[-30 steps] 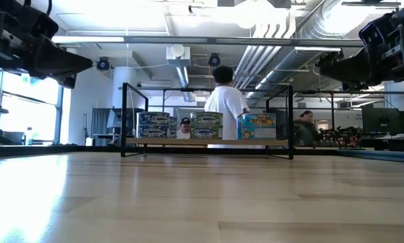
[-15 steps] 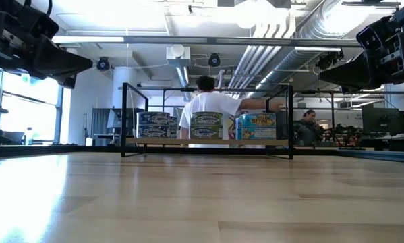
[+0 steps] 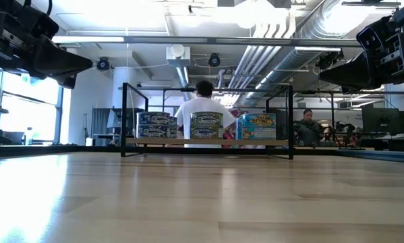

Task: Stack canned seafood by type on shelf
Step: Return to Home Position

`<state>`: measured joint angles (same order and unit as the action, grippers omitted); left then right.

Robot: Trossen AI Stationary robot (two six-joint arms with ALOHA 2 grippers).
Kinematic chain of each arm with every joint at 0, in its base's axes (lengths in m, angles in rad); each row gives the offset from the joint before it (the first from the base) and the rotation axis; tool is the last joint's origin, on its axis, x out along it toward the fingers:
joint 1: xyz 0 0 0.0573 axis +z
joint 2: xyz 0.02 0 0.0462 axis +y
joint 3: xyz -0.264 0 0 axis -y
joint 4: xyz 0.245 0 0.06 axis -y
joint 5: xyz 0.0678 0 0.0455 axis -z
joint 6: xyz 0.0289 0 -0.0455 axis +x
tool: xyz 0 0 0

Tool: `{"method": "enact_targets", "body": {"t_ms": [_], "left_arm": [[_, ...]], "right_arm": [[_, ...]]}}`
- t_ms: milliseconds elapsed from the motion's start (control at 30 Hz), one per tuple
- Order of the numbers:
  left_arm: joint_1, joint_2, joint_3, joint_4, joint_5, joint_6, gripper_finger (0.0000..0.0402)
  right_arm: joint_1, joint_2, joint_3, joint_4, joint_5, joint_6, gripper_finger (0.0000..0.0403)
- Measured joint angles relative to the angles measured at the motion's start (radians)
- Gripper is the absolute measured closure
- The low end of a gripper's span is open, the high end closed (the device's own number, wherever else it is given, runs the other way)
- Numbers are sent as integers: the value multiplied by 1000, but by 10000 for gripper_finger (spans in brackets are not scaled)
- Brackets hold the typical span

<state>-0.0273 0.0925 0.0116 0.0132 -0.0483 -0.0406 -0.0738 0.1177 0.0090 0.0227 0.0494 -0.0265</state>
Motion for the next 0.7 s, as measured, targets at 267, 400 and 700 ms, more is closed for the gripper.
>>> {"method": "enact_targets", "body": {"t_ms": [267,400,700], "left_arm": [[0,0,0,0,0,0,402],[0,0,0,0,0,0,402],[0,0,0,0,0,0,402]], "right_arm": [[0,0,0,0,0,0,402],[0,0,0,0,0,0,402],[0,0,0,0,0,0,402]]}}
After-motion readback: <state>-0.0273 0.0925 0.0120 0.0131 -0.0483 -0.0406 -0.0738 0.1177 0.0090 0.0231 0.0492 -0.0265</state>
